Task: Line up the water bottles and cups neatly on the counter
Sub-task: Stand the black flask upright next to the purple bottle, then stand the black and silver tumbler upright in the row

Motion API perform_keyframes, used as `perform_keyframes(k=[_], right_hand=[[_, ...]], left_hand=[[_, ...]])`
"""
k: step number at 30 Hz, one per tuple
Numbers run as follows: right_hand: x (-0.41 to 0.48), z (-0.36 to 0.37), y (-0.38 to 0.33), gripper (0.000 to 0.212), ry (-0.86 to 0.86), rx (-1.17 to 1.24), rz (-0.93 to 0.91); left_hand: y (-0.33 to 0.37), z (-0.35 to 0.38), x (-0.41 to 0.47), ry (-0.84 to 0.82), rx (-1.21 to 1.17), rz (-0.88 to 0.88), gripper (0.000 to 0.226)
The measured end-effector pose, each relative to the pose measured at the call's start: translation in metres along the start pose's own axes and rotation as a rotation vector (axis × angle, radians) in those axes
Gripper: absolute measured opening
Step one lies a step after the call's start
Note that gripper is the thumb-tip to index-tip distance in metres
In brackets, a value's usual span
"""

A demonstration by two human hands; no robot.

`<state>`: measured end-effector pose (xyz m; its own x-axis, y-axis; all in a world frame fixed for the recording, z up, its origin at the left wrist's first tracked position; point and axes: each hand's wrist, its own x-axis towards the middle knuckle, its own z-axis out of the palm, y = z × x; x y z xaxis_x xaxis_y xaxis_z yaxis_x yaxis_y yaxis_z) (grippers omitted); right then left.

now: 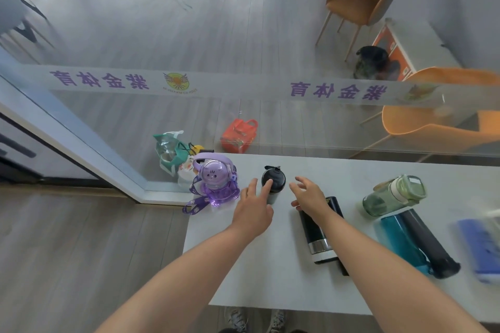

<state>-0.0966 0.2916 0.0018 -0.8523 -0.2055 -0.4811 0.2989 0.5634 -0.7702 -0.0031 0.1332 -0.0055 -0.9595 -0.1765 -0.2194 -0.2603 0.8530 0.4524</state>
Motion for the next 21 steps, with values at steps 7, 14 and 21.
perform_keyframes(k=[7,14,21], right_hand=[[-0.032,-0.035,0.039,0.041,0.095,-0.042,0.096],[-0.073,-0.040,0.119,0.045,0.059,-0.248,0.203],[-0.068,-0.033,0.151,0.080,-0.161,-0.535,0.155]], left_hand=[[0.017,-0.003,-0.001,0.122,0.195,0.165,0.064],[0.031,0.077,-0.032,-0.153,-0.079,0.319,0.038],[0.051,0.148,-0.054,-0.473,-0.248,-0.066,0.058]])
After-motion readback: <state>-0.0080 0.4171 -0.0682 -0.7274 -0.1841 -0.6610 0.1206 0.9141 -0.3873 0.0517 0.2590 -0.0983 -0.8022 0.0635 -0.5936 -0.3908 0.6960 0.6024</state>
